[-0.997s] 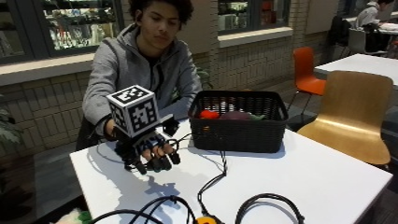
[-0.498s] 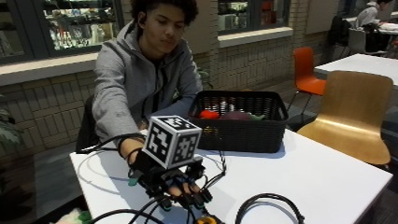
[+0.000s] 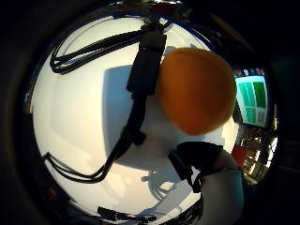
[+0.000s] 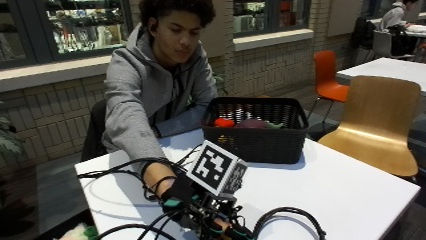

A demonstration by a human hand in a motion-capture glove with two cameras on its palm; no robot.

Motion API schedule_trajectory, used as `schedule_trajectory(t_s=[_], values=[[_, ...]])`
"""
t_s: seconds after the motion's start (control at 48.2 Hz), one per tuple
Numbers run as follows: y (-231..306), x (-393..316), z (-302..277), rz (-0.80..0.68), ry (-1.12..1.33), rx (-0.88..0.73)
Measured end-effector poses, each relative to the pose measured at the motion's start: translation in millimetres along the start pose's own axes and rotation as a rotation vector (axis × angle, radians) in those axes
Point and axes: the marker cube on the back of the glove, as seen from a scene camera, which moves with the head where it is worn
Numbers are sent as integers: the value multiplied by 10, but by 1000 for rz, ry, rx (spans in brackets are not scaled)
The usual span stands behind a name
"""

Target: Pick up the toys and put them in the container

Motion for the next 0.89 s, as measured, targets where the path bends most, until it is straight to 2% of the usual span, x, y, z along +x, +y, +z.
schedule_trajectory(t_s=[0.27,0.54,0.893], values=[[-156,-42,27,-31,78,-123],[-86,-145,-4,-48,105,1],[99,-198,-29,-37,39,59]])
